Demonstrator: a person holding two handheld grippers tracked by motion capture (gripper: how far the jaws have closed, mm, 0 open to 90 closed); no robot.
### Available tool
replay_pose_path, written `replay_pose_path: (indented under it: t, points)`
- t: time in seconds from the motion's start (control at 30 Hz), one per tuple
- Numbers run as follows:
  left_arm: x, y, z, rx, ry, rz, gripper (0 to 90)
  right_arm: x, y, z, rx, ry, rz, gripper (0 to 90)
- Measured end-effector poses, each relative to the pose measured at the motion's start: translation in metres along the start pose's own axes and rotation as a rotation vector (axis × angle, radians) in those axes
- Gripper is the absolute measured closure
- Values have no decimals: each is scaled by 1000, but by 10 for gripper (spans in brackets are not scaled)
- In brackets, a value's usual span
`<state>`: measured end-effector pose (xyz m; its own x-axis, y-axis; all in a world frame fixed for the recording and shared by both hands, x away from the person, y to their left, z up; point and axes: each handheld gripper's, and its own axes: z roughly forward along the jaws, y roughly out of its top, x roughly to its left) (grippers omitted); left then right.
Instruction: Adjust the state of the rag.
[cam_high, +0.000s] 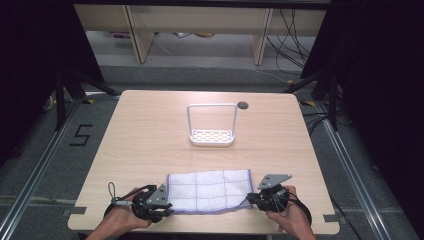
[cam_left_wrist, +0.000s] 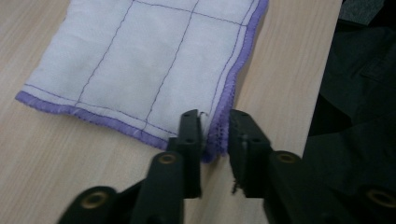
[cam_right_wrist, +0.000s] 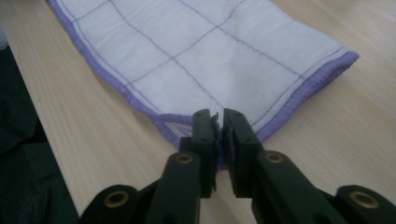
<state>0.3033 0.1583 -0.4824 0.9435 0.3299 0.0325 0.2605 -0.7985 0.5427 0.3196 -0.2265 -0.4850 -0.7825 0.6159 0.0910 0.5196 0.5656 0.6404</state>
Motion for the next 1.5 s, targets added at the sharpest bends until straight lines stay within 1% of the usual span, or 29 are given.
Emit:
replay_pose_path:
  t: [0.1,0.13,0.17,0.2,0.23,0.27,0.3,0.37,0.4,0.43,0.47,0.5,0.53,0.57,0.7,0.73,0.77,0.83,0.87,0.9,0.93,0.97,1.0,1.03,1.33,1.4,1.43,1.47,1.5]
  points:
    - [-2,-1,-5,-31,-11,-24,630,3,-2,-2,8,14,36,693]
    - [-1,-1,-8,-50,-15,-45,599,0,-2,-5,2,8,16,644]
    - [-2,-1,-10,-81,-11,-87,567,1,-2,-8,-12,15,50,615]
    - [4,0,-16,-61,-18,-54,550,0,-1,-11,-22,19,51,597]
    - [6,1,-20,-69,-8,-63,536,0,0,-15,-39,23,54,578]
    - [11,2,-23,-69,5,-58,524,0,2,-17,-69,7,61,565]
    - [13,4,-25,-76,15,-66,516,-2,4,-22,-61,-2,57,555]
    - [21,9,-27,-125,28,-121,509,-4,10,-28,-83,-14,86,544]
    - [24,11,-28,-132,35,-120,508,-6,12,-29,-92,-25,90,543]
    - [27,14,-28,-134,43,-134,505,-7,14,-29,-87,-32,99,536]
    - [32,16,-28,-128,48,-137,502,-7,16,-29,-73,-44,134,524]
    - [36,18,-27,-129,53,-143,497,-11,17,-27,-74,-63,117,524]
    - [42,21,-26,-132,64,-152,494,-12,19,-24,-72,-74,127,524]
    - [45,22,-25,-132,66,-161,490,-13,21,-21,-71,-77,162,523]
    - [61,28,-17,-119,76,-186,483,-25,29,-9,-68,-104,143,521]
    - [67,28,-15,-95,77,-187,480,-27,30,-6,-68,-121,136,521]
    - [70,28,-12,-91,78,-212,481,-30,33,-2,-53,-126,138,520]
    - [77,26,-7,-80,75,-221,474,-39,37,4,-62,-140,121,520]
    - [81,24,-7,-54,77,-212,473,-40,40,3,-33,-134,131,520]
    - [83,22,-6,-52,78,-230,471,-42,42,5,-35,-137,121,520]
    - [84,20,-5,-55,76,-249,469,-43,44,6,-43,-142,108,520]
    - [85,19,-6,-43,76,-245,469,-44,47,5,-30,-137,97,520]
    - [87,17,-4,-55,84,-272,468,-44,48,6,-26,-135,92,520]
    - [88,16,-5,-39,80,-268,467,-44,52,9,-51,-138,68,521]
    - [93,17,1,-24,62,-299,476,-50,64,20,16,-114,36,541]
    - [90,18,6,-71,72,-370,466,-52,66,23,10,-115,38,542]
    - [94,17,4,-21,64,-325,462,-53,67,23,34,-115,37,547]
    - [95,17,5,-13,63,-324,462,-54,67,26,25,-118,33,554]
    - [95,17,6,-14,64,-329,464,-56,68,26,47,-113,48,568]
